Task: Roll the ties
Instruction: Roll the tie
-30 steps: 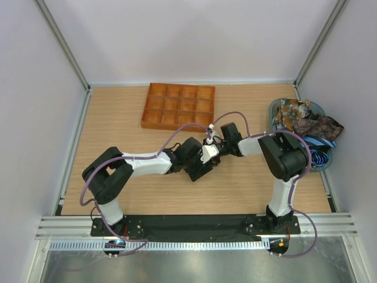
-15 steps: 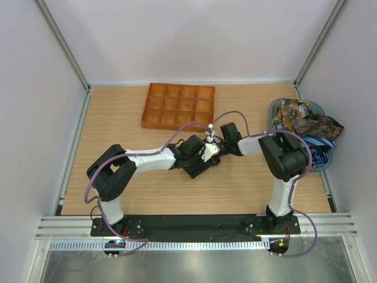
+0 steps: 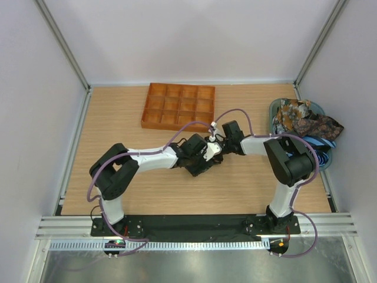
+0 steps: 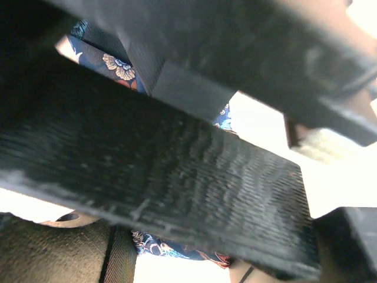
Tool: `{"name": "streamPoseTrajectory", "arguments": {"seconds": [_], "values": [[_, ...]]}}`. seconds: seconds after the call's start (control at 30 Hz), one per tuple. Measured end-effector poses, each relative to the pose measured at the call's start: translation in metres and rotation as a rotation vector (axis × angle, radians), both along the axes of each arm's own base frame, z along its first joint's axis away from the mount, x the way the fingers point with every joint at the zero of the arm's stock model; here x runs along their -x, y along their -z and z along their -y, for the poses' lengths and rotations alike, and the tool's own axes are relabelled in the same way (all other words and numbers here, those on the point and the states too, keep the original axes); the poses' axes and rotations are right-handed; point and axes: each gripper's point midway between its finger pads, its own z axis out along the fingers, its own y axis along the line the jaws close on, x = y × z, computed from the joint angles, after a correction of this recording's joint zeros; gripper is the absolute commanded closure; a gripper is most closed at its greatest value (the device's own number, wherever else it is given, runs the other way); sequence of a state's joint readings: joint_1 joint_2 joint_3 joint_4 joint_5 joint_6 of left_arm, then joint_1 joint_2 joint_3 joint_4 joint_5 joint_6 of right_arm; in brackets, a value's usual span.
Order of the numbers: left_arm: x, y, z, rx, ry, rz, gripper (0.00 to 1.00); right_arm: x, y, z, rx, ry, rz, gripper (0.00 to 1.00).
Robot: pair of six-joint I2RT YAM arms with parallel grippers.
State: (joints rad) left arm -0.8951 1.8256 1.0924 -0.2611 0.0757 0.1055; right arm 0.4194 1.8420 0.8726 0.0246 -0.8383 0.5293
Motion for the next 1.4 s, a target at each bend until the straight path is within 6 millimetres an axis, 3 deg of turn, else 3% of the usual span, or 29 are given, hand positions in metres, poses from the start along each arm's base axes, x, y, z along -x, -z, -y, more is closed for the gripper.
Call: {"name": "streamPoseTrajectory", "arguments": {"seconds": [0.17,0.47,0.6,0.73,0.83,1.03,1.27,1.4], "values": [[-0.003,0.0,0.006,0.006,0.004,0.001,0.65,-0.013,-0.007,0.018,0.043,0.082,0.045,0.39],[-0.007,0.0,0.009,0.004,-0.014,-0.009,0.67,-0.034,-0.017,0.073,0.09,0.285,0.078,0.37],[-0.008,0.0,0.009,-0.013,-0.021,-0.024,0.67,-0.033,-0.028,0.095,0.08,0.374,0.129,0.37],[-0.012,-0.001,0.008,-0.031,-0.03,-0.045,0.67,-0.019,-0.045,0.102,0.105,0.406,0.24,0.37],[-0.014,-0.001,0.006,-0.05,-0.041,-0.065,0.67,-0.005,-0.064,0.1,0.134,0.406,0.37,0.37],[-0.015,-0.001,0.005,-0.086,-0.047,-0.116,0.68,0.039,-0.091,0.069,0.151,0.297,0.616,0.38],[-0.017,-0.002,0.006,-0.116,-0.068,-0.171,0.69,0.073,-0.088,0.048,0.211,0.18,0.767,0.39],[-0.017,-0.002,0.006,-0.138,-0.074,-0.2,0.7,0.102,-0.066,0.026,0.326,0.017,0.836,0.39]]}}
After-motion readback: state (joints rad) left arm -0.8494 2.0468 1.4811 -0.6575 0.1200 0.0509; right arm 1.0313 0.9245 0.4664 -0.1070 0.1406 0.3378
